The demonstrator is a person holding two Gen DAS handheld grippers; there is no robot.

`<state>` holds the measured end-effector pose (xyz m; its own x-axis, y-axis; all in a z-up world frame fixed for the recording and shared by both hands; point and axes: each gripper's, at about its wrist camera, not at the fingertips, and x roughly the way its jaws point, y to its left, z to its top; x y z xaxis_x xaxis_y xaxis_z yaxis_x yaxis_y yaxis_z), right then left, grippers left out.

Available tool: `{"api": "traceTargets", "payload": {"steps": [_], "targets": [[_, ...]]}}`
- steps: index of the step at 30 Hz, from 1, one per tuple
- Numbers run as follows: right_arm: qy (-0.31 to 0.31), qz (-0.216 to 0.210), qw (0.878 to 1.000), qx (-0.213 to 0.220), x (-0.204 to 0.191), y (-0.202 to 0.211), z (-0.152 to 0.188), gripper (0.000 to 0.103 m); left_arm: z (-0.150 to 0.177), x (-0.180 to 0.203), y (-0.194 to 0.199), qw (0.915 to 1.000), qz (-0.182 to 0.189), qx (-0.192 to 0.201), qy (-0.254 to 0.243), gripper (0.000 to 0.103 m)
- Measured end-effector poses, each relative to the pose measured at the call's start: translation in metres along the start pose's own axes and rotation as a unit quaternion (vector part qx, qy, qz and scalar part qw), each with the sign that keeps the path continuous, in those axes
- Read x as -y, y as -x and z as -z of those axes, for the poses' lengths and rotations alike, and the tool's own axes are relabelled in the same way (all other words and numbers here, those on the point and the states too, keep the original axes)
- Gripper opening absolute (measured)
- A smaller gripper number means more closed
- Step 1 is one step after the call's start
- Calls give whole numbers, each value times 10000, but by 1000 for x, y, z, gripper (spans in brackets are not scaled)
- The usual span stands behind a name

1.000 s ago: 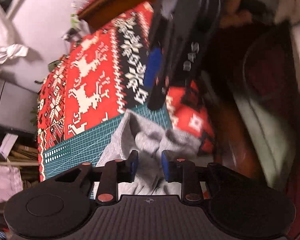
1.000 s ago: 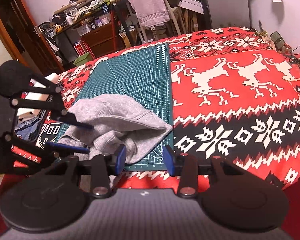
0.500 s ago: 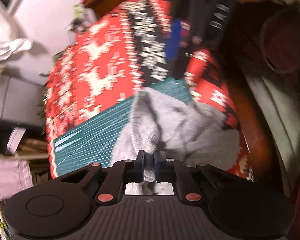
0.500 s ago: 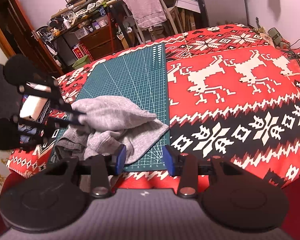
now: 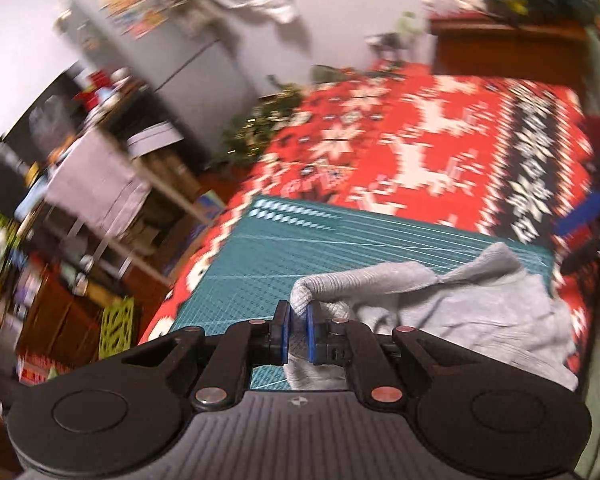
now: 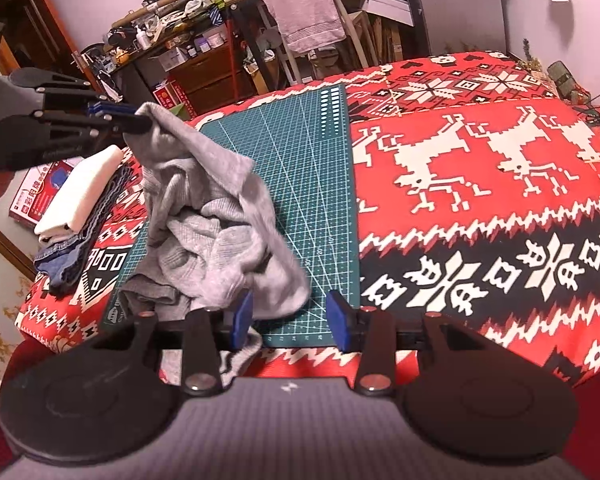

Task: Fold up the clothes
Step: 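Raise the shirt high with both grippers, shaking it out to hang open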

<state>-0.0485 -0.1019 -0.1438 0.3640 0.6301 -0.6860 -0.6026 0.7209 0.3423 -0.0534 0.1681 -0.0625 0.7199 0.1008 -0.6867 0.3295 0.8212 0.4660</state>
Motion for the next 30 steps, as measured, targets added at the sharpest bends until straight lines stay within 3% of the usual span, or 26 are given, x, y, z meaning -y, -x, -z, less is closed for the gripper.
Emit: {"api": "traceTargets", "payload": {"steps": [11,13,15,21,27,29,30], "targets": [[165,6,9997,204,-9,-8,-19,44,32,-41,6,9935,-412,-17,1063,8],[364,-21,9988,312,-16,-6,-24,38,38,-44,5,9921,-417,-46,1178,9],[630,-123,9972,381,-26,-4,-28,31,41,-46,5,9913,-406,-62,1251,9],[1191,-230,9920,352,-56,-7,-26,32,45,-48,2,9914,-347,-64,1258,9],[1026,44,9947,92,-60,-39,-25,35,46,-50,-2,9913,-329,-68,1274,9],[977,101,9951,116,-56,-45,-24,23,48,-51,-1,9909,-331,-62,1306,8],[954,121,9953,121,-54,-48,-25,11,48,-51,-1,9907,-338,-61,1319,9]]}}
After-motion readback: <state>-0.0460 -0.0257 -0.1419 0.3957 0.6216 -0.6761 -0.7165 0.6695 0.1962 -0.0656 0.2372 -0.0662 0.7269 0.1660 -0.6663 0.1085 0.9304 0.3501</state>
